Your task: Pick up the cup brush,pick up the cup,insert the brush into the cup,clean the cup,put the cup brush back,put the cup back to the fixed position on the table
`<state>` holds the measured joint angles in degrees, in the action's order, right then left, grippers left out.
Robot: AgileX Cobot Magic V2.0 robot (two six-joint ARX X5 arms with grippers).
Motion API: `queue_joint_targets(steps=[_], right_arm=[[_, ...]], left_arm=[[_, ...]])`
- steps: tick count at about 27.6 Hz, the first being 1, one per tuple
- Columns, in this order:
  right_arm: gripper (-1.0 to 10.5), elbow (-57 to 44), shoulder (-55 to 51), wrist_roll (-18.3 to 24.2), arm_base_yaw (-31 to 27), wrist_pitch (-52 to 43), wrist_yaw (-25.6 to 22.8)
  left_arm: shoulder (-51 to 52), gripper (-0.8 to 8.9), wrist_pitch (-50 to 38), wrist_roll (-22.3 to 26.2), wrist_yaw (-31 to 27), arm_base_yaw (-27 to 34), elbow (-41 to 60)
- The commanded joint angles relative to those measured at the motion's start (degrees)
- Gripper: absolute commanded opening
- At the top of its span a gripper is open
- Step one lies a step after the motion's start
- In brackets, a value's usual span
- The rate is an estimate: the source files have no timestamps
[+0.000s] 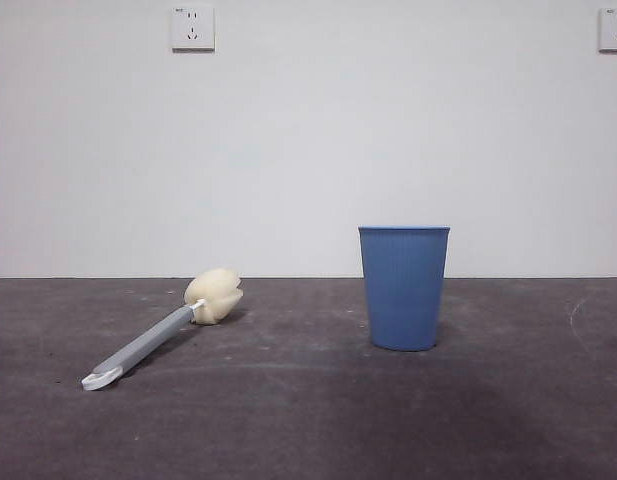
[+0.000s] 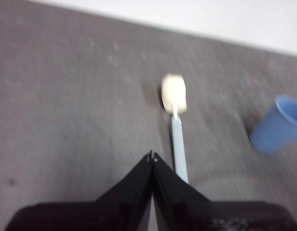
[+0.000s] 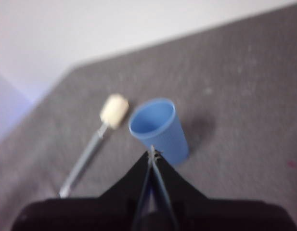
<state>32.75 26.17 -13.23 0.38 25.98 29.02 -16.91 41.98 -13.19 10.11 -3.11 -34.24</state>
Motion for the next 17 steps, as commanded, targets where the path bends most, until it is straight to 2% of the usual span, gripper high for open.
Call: queue_joint_targets(steps=[1, 5, 8, 11, 15, 16, 17], right_arm=[[-0.2, 5.9, 4.2, 11.0, 0.4, 8.5, 0.5], [-0.2, 12.7, 9.6, 16.7, 0.9, 18.9, 0.7], [-0.2, 15.6, 12.3, 19.1, 1.6, 24.4, 0.7], [-0.2, 16.0, 13.2, 19.5, 2.3, 28.1, 0.7], [-0.2, 16.0, 13.3, 20.2, 2.8, 28.9, 0.7], [0.0, 16.0, 13.3, 20.2, 2.8, 28.9, 0.7], [0.8, 16.0, 13.3, 20.2, 2.8, 28.9, 0.7]], left_arm=[[-2.1, -0.06, 5.5, 2.9, 1.7, 0.1, -1.7], [-5.0, -0.06, 12.1, 4.7, 4.3, 0.0, -3.3], [-6.9, -0.06, 14.2, 5.6, 7.6, -0.2, -4.1], [-8.8, -0.06, 14.8, 5.9, 9.6, -0.3, -5.2], [-10.0, -0.06, 14.7, 6.4, 9.6, -0.3, -5.3], [-10.1, -0.06, 14.7, 6.4, 9.6, -0.3, -5.3], [-10.1, 0.02, 14.6, 6.3, 9.6, -0.3, -5.3]])
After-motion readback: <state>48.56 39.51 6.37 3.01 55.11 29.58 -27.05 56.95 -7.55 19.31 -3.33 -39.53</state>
